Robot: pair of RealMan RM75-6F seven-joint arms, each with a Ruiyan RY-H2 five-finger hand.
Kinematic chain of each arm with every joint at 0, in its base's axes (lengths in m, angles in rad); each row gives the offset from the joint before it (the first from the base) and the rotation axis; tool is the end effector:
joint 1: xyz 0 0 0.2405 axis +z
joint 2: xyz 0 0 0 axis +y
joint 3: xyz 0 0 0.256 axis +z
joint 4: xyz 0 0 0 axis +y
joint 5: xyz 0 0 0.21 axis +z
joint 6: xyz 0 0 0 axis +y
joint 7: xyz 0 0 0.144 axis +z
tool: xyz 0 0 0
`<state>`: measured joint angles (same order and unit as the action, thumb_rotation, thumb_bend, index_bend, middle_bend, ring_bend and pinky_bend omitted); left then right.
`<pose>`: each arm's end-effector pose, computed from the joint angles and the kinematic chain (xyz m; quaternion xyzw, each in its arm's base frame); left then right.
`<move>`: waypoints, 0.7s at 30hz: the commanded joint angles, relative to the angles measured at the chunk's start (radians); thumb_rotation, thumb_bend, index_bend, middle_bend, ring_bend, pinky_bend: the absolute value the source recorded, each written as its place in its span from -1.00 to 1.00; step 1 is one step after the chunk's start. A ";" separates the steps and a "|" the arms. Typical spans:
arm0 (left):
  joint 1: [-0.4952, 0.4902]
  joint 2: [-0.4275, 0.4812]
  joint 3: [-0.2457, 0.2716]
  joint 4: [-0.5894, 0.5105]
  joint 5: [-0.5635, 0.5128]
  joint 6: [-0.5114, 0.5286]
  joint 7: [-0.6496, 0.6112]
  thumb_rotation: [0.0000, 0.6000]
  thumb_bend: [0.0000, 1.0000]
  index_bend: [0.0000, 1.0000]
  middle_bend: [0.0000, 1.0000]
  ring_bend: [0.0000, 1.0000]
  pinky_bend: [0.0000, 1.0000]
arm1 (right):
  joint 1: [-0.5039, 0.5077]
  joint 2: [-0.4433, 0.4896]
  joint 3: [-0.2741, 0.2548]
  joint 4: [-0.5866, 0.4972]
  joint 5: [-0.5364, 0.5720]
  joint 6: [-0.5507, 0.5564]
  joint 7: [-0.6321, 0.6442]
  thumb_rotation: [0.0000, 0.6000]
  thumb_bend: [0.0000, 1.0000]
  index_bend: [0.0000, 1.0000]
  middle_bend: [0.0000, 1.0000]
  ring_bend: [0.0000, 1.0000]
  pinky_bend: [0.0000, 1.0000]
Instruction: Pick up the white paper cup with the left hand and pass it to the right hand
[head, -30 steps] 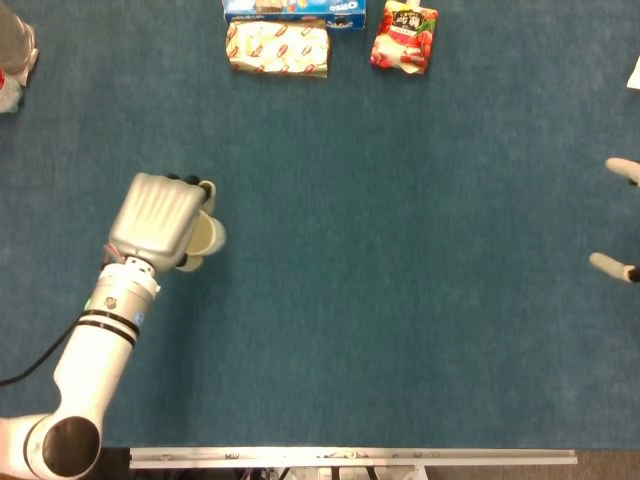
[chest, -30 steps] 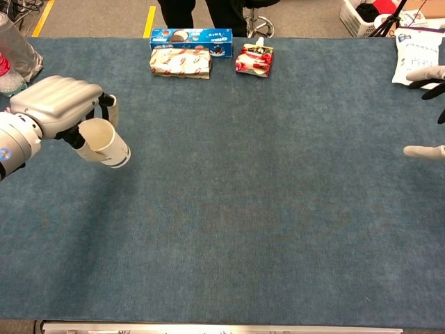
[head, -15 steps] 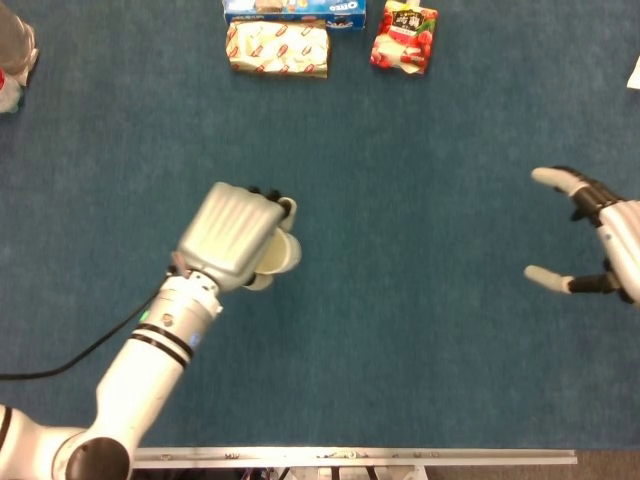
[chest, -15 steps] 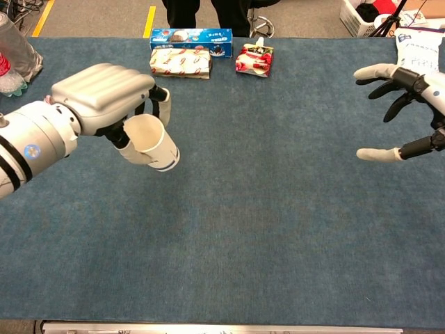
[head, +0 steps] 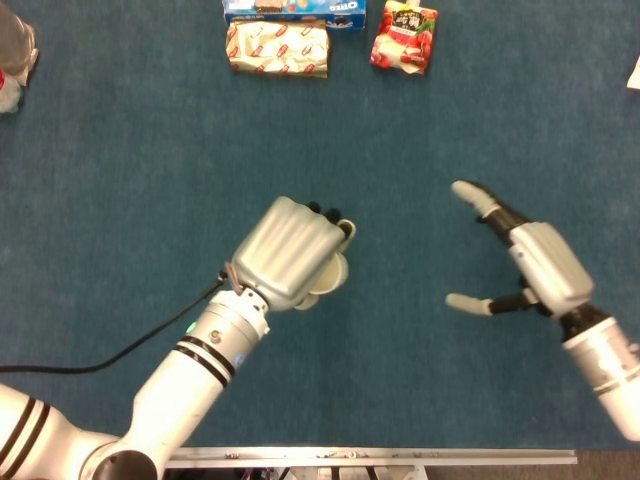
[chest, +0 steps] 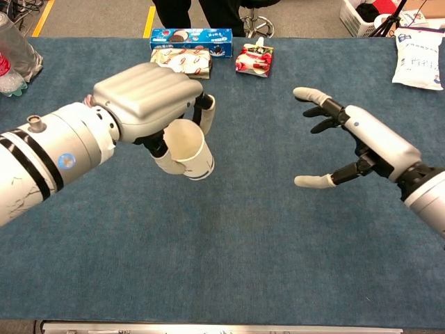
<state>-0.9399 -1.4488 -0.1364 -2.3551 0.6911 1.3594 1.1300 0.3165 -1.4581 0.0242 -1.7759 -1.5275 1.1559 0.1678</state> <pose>-0.0133 0.2258 0.0299 -0.8249 -0.2978 -0.3159 0.3620 -0.1803 -0.2043 0.0051 0.6019 -0.5737 0.4894 0.2627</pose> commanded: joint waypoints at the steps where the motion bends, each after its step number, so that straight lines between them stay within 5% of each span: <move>1: -0.021 -0.017 0.005 -0.001 0.006 -0.001 0.012 1.00 -0.78 -0.09 -0.17 -0.09 0.39 | 0.016 -0.035 -0.008 0.016 0.002 -0.023 0.025 1.00 -1.00 -1.00 -0.86 -0.73 -0.52; 21: -0.157 -0.146 -0.025 -0.001 -0.051 0.007 0.063 1.00 -0.78 -0.08 -0.17 -0.09 0.39 | 0.062 -0.138 -0.048 0.072 -0.034 -0.066 0.135 1.00 -1.00 -1.00 -0.86 -0.73 -0.52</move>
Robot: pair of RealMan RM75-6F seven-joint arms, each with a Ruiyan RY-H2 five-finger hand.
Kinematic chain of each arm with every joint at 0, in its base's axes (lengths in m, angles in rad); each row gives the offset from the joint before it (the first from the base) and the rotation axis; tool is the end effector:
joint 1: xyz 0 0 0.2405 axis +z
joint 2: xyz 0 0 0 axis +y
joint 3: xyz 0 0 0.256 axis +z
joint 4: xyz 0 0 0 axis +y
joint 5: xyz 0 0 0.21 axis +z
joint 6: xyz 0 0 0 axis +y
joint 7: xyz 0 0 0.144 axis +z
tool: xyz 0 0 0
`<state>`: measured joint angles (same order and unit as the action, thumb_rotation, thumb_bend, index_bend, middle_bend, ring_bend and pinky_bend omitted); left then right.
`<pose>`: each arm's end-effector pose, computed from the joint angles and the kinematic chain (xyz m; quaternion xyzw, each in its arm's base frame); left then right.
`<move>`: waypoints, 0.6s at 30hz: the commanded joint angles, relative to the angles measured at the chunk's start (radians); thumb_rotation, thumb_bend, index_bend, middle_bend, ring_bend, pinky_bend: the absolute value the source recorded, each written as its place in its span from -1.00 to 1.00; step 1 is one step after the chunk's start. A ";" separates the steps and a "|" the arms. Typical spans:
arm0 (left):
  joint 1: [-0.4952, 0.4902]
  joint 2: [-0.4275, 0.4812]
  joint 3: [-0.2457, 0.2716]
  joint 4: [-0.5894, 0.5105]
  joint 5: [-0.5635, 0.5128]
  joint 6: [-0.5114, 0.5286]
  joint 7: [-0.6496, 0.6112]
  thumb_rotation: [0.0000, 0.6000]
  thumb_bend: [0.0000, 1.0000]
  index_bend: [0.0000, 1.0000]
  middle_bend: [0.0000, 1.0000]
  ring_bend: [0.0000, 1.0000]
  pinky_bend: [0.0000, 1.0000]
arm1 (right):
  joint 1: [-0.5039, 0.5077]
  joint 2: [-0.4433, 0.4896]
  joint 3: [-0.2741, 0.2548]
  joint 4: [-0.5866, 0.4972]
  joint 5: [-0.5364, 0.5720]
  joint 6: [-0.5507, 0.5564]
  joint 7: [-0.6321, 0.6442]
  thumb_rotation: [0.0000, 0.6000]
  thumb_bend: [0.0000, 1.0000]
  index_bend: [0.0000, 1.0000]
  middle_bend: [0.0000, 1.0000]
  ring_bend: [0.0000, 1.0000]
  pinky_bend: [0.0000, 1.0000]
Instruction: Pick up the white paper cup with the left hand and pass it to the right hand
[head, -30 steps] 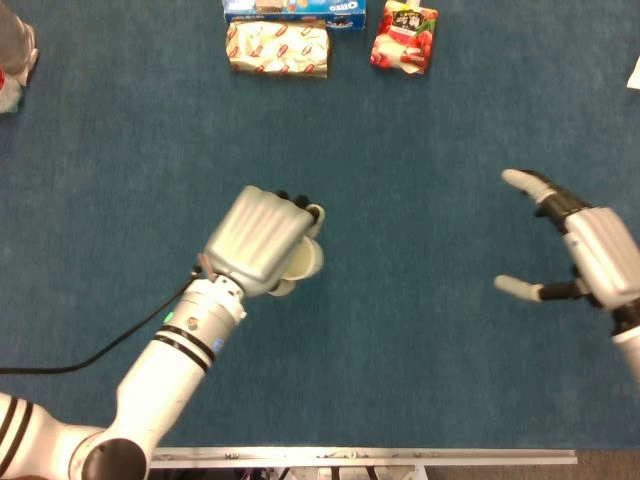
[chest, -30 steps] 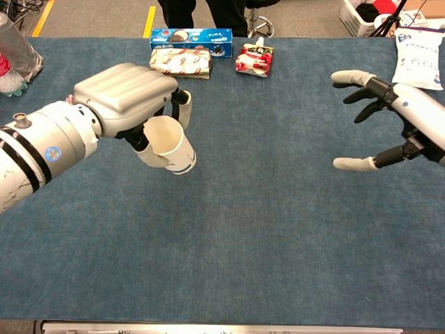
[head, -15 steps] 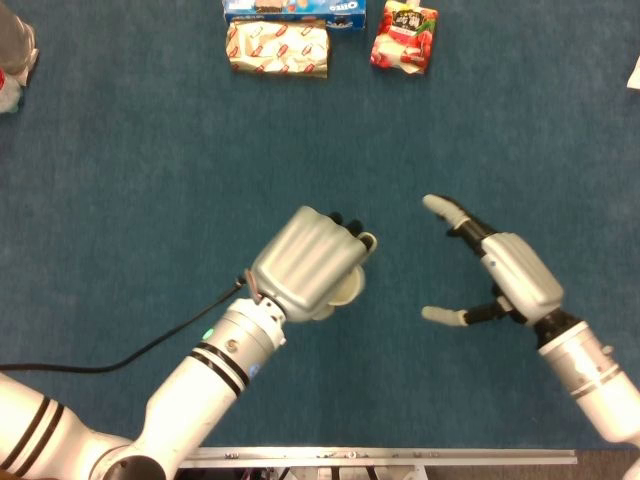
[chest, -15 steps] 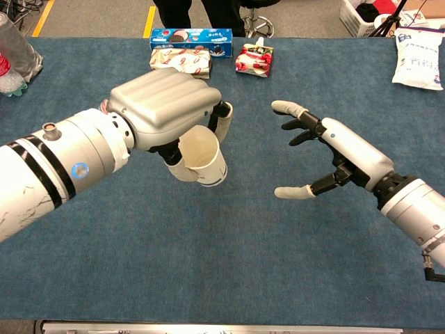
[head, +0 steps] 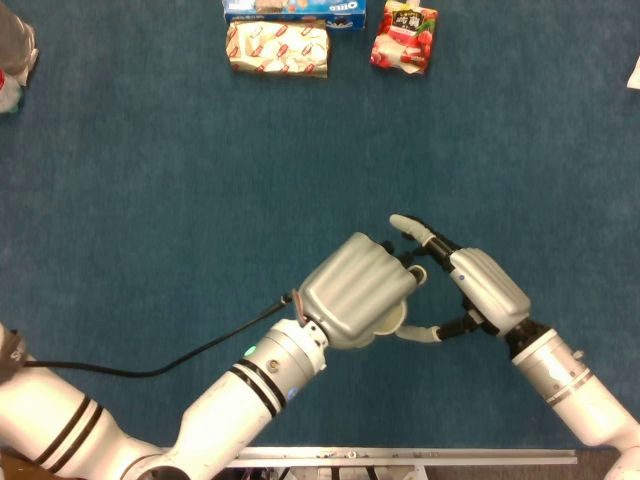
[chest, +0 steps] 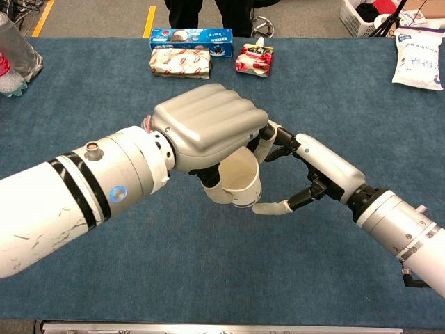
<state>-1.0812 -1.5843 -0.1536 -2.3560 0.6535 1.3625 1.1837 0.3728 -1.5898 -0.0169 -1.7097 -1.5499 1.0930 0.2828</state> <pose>0.0319 0.2011 0.0057 -0.8567 -0.2586 -0.3373 0.2922 -0.1555 -0.1931 -0.0397 0.5983 -0.6148 0.4849 0.1701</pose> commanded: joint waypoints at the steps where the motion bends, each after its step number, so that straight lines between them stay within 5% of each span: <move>1: -0.025 -0.016 -0.010 0.000 -0.020 0.006 0.015 1.00 -0.78 -0.08 -0.17 -0.09 0.39 | 0.009 -0.009 -0.012 0.010 -0.021 -0.004 0.036 1.00 -1.00 -1.00 -0.86 -0.73 -0.52; 18: -0.089 -0.079 -0.011 0.059 0.011 0.014 -0.003 1.00 -0.78 -0.08 -0.16 -0.09 0.39 | 0.030 -0.031 -0.046 0.045 -0.065 0.011 0.125 1.00 -1.00 -1.00 -0.77 -0.73 -0.52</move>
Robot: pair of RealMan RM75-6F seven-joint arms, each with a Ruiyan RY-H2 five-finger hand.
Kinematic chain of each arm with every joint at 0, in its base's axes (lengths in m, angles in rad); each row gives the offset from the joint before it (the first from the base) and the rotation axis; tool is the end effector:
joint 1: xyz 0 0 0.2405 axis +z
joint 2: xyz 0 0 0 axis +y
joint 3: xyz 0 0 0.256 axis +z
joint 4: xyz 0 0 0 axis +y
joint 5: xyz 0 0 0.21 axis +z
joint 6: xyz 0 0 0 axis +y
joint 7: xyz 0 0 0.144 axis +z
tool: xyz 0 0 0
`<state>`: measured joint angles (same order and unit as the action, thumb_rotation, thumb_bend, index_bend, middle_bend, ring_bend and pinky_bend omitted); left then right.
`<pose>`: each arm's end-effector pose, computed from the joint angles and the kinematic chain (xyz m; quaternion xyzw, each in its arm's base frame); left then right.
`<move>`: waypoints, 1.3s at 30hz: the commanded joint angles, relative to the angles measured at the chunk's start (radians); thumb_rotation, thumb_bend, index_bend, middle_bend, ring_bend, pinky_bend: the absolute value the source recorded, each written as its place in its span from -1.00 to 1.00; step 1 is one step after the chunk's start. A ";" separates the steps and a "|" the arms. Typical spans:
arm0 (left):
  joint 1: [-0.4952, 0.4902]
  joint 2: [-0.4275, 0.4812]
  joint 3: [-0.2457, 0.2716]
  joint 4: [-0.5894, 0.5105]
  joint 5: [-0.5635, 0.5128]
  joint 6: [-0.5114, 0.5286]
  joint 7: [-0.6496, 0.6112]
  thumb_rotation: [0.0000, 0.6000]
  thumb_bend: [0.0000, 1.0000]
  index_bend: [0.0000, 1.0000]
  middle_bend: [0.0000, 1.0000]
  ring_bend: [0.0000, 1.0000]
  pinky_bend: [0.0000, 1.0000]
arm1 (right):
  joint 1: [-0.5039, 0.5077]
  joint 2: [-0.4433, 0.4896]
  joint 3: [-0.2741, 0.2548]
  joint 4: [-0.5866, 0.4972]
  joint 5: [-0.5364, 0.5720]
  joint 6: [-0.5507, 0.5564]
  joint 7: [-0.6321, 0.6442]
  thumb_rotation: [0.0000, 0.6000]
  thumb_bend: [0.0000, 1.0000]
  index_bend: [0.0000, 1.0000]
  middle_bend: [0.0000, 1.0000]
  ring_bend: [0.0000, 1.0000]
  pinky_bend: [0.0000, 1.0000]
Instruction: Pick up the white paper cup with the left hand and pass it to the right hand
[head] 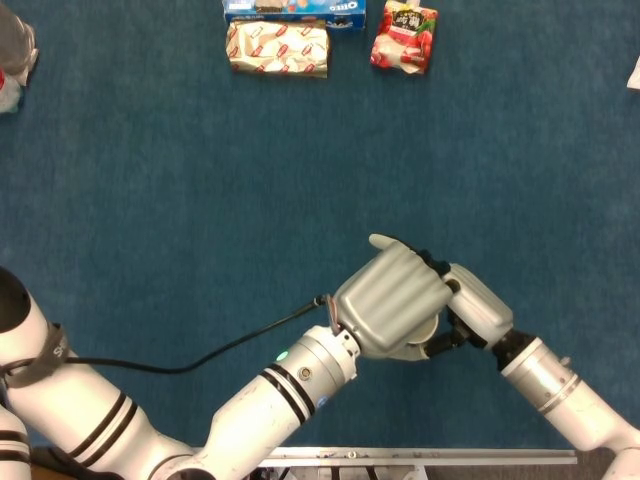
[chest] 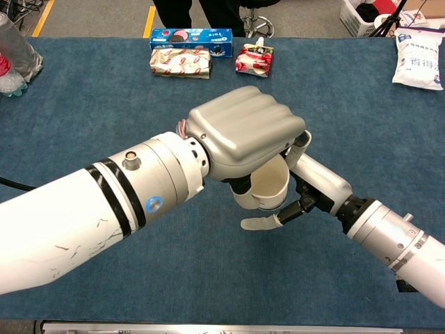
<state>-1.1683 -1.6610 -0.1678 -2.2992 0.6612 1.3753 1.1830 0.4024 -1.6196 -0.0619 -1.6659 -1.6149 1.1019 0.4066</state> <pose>0.0551 0.1963 -0.0086 -0.8610 -0.2301 -0.3598 0.2762 -0.1499 -0.1847 -0.0508 0.5960 -0.6266 0.4883 0.1170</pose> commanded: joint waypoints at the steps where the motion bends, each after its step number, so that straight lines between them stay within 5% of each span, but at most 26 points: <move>1: -0.004 -0.003 0.005 0.002 0.005 0.002 -0.003 1.00 -0.78 -0.08 -0.16 -0.09 0.39 | 0.000 -0.001 -0.002 0.001 0.000 0.003 0.003 1.00 -1.00 -1.00 -0.74 -0.72 -0.52; 19: -0.018 -0.013 0.014 -0.006 0.032 0.006 -0.032 1.00 -0.78 -0.08 -0.16 -0.09 0.39 | 0.004 -0.007 -0.005 -0.006 0.025 0.003 -0.023 1.00 -1.00 -0.39 -0.31 -0.35 -0.43; 39: -0.025 -0.025 0.041 -0.002 0.072 0.009 -0.035 1.00 -0.78 -0.17 -0.20 -0.10 0.39 | -0.002 -0.016 -0.001 -0.012 0.047 0.012 -0.047 1.00 -1.00 -0.12 -0.13 -0.14 -0.37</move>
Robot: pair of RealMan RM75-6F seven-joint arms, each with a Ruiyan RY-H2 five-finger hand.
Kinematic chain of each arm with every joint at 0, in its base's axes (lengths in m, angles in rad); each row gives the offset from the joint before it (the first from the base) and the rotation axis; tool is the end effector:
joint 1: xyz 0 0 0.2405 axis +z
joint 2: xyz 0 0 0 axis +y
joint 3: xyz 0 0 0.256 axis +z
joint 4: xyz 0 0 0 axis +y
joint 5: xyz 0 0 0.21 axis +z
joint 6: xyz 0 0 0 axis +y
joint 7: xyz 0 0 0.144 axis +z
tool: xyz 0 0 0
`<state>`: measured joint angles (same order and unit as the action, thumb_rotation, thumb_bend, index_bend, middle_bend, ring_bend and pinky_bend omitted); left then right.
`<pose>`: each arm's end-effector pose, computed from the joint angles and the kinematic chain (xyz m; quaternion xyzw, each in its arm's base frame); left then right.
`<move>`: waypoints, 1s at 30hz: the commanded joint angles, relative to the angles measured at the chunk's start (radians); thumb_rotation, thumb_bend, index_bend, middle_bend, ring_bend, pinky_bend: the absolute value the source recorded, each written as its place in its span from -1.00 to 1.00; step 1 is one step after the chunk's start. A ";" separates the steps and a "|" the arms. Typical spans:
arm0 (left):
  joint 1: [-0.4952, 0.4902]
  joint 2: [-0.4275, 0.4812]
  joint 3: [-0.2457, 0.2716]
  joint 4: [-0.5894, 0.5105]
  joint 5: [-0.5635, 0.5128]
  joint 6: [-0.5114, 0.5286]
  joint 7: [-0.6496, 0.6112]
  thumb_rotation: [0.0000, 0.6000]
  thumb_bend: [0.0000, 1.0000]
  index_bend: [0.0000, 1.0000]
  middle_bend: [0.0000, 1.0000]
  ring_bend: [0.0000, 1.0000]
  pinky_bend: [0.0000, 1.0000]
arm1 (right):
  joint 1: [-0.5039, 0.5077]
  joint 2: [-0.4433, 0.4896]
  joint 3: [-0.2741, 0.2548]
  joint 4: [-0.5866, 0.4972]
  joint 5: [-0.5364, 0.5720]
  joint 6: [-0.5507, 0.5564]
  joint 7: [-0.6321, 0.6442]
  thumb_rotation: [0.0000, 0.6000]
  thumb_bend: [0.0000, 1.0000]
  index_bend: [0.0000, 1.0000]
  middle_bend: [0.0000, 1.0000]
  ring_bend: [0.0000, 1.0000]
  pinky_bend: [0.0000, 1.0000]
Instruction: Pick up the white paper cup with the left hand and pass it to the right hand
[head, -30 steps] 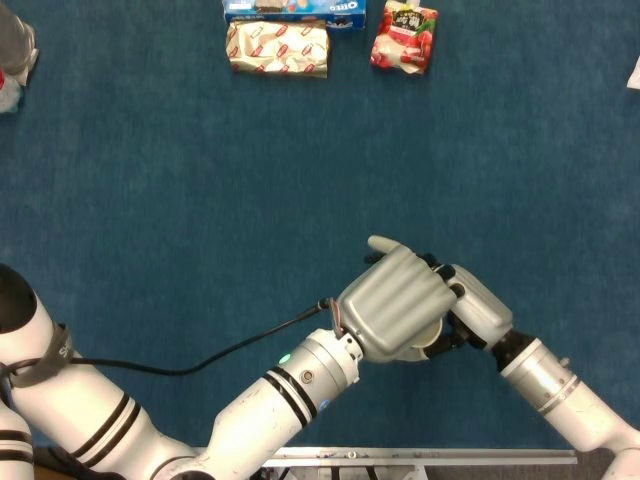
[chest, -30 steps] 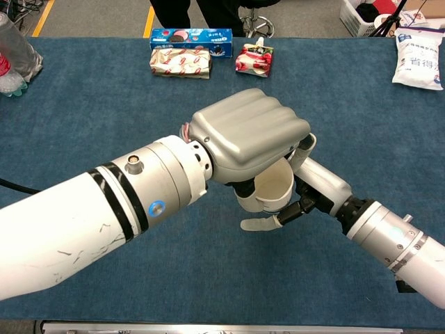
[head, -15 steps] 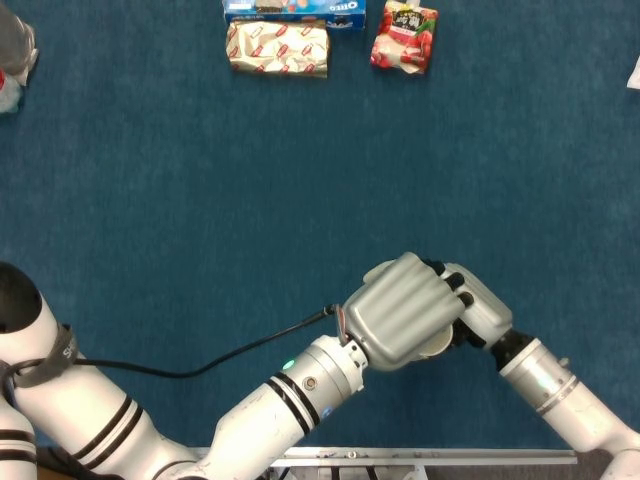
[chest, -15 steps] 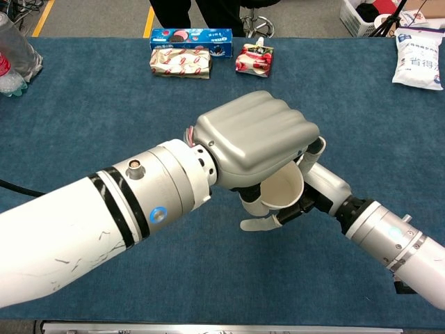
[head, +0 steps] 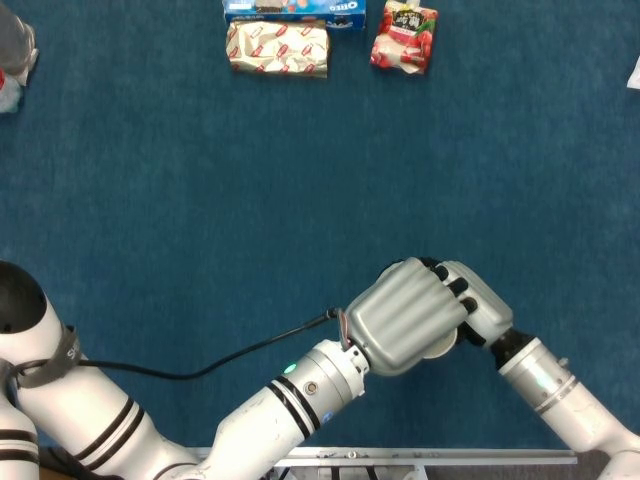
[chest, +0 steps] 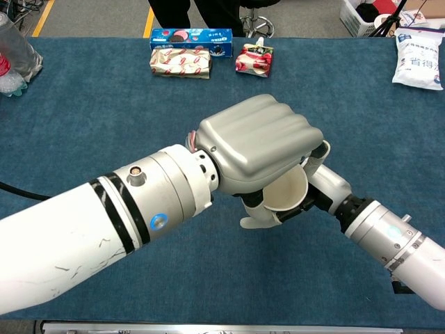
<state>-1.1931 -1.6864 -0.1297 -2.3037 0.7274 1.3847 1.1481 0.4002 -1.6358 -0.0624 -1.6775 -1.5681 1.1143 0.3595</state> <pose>0.0617 0.1840 -0.0106 -0.8622 -0.2202 -0.3809 0.2510 -0.1485 -0.1845 -0.0532 0.5891 -0.6307 0.4877 0.1314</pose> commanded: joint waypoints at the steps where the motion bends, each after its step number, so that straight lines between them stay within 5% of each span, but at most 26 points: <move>1: 0.000 0.000 0.004 0.004 0.009 0.000 0.001 1.00 -0.78 -0.19 -0.21 -0.10 0.39 | 0.000 0.000 0.000 -0.001 0.001 -0.001 0.000 1.00 -1.00 -0.12 -0.13 -0.14 -0.37; 14: 0.005 -0.004 0.013 0.017 0.046 0.003 0.011 1.00 -0.78 -0.45 -0.39 -0.15 0.39 | -0.006 -0.003 -0.001 0.001 0.005 0.007 0.009 1.00 -1.00 -0.10 -0.12 -0.13 -0.37; 30: 0.012 -0.003 0.018 0.018 0.041 0.002 0.017 1.00 -0.78 -0.44 -0.40 -0.15 0.39 | -0.015 -0.012 0.004 0.004 0.011 0.022 0.006 1.00 -1.00 0.16 0.05 0.00 -0.33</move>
<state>-1.1808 -1.6895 -0.1116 -2.2861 0.7689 1.3864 1.1655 0.3849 -1.6478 -0.0584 -1.6732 -1.5570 1.1361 0.3652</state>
